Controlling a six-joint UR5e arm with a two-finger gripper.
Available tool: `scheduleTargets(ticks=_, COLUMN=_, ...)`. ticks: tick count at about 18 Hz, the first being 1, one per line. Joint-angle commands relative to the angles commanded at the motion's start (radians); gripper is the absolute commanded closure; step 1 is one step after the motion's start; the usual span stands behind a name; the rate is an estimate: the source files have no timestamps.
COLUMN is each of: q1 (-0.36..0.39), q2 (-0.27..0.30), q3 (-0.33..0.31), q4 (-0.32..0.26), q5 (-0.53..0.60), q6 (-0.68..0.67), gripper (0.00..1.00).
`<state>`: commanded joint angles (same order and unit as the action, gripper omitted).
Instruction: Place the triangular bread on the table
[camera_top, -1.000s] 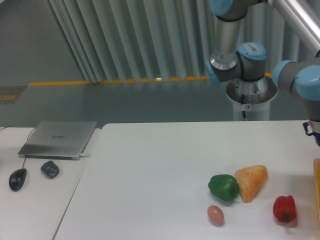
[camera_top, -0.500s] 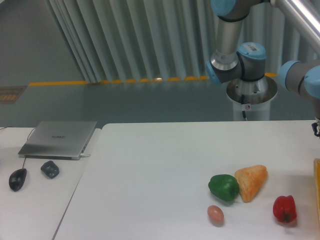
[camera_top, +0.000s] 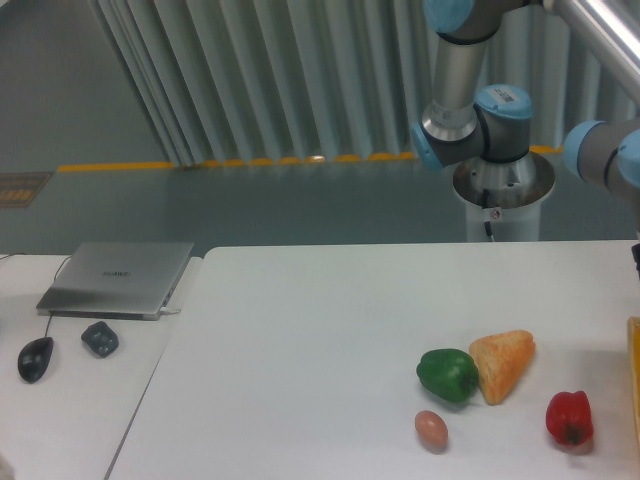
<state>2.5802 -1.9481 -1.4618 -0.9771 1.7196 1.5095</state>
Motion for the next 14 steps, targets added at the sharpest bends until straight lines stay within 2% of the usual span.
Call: scheduleTargets(ticks=14, q1=-0.017, q2=0.014, q3=-0.034, q4=-0.008, q5=-0.058, q6=0.012, gripper=0.0)
